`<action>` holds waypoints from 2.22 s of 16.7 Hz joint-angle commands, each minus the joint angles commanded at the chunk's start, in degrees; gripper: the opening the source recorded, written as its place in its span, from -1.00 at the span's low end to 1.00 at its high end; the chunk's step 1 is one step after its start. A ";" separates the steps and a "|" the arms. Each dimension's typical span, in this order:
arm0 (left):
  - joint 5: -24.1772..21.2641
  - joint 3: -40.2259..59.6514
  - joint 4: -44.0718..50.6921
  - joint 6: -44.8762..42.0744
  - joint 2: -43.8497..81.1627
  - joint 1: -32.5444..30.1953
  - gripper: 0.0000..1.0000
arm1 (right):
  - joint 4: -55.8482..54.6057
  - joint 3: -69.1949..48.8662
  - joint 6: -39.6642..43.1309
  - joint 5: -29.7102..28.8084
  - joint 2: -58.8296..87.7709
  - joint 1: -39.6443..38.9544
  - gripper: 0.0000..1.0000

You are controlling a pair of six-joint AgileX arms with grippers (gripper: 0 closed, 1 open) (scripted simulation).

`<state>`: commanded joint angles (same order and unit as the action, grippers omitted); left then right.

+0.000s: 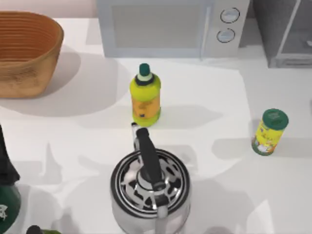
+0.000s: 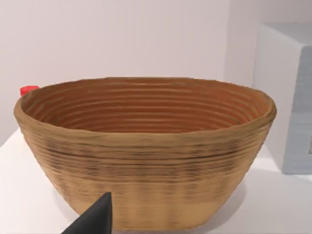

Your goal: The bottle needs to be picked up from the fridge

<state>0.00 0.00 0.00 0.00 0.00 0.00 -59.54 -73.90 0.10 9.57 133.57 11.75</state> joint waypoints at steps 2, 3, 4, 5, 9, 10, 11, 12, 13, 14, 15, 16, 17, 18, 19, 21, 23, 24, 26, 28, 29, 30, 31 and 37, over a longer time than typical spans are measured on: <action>0.00 0.00 0.00 0.00 0.00 0.00 1.00 | 0.00 0.00 0.00 0.00 0.00 0.00 -1.00; 0.00 0.00 0.00 0.00 0.00 0.00 1.00 | 0.00 0.04 -0.08 0.01 -0.11 0.18 -1.00; 0.00 0.00 0.00 0.00 0.00 0.00 1.00 | 0.19 0.02 -0.08 0.00 -0.30 0.19 -1.00; 0.00 0.00 0.00 0.00 0.00 0.00 1.00 | 0.95 -0.07 -0.08 -0.02 -1.02 0.21 -1.00; 0.00 0.00 0.00 0.00 0.00 0.00 1.00 | 5.15 -0.75 -0.12 0.00 -4.44 0.22 -1.00; 0.00 0.00 0.00 0.00 0.00 0.00 1.00 | 6.34 -0.90 -0.10 0.05 -5.36 0.17 -1.00; 0.00 0.00 0.00 0.00 0.00 0.00 1.00 | 7.57 -1.13 -0.11 0.11 -6.29 0.13 -1.00; 0.00 0.00 0.00 0.00 0.00 0.00 1.00 | 8.41 -1.38 -0.14 0.11 -7.04 0.16 -1.00; 0.00 0.00 0.00 0.00 0.00 0.00 1.00 | 8.68 -1.45 -0.15 0.10 -7.31 0.18 -1.00; 0.00 0.00 0.00 0.00 0.00 0.00 1.00 | 8.68 -1.45 -0.15 0.10 -7.31 0.18 -1.00; 0.00 0.00 0.00 0.00 0.00 0.00 1.00 | 8.68 -1.45 -0.15 0.10 -7.31 0.18 -1.00; 0.00 0.00 0.00 0.00 0.00 0.00 1.00 | 8.54 -1.25 -0.24 0.12 -7.06 0.18 -1.00; 0.00 0.00 0.00 0.00 0.00 0.00 1.00 | 8.42 -1.10 -0.24 0.16 -7.17 0.21 -1.00; 0.00 0.00 0.00 0.00 0.00 0.00 1.00 | 7.92 -0.36 -0.21 0.29 -7.80 0.38 -1.00; 0.00 0.00 0.00 0.00 0.00 0.00 1.00 | 7.17 0.97 -0.21 0.43 -8.98 0.67 -1.00; 0.00 0.00 0.00 0.00 0.00 0.00 1.00 | 5.31 5.09 -0.28 0.80 -11.76 1.30 -1.00; 0.00 0.00 0.00 0.00 0.00 0.00 1.00 | 3.66 10.98 -0.32 1.15 -14.44 1.86 -1.00; 0.00 0.00 0.00 0.00 0.00 0.00 1.00 | 2.79 14.15 -0.29 1.40 -15.78 2.04 -1.00; 0.00 0.00 0.00 0.00 0.00 0.00 1.00 | 0.85 20.08 -0.18 2.16 -18.61 2.22 -1.00; 0.00 0.00 0.00 0.00 0.00 0.00 1.00 | -1.22 24.10 -0.21 2.90 -21.58 2.58 -1.00; 0.00 0.00 0.00 0.00 0.00 0.00 1.00 | -2.01 25.20 -0.29 3.11 -22.62 2.86 -1.00; 0.00 0.00 0.00 0.00 0.00 0.00 1.00 | -2.43 25.70 -0.35 3.21 -23.08 3.04 -1.00; 0.00 0.00 0.00 0.00 0.00 0.00 1.00 | -2.45 25.72 -0.35 3.21 -23.11 3.05 -1.00; 0.00 0.00 0.00 0.00 0.00 0.00 1.00 | -1.44 26.18 -0.33 2.99 -24.33 2.43 -1.00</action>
<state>0.00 0.00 0.00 0.00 0.00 0.00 -60.98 -47.72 -0.23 12.56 109.24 14.19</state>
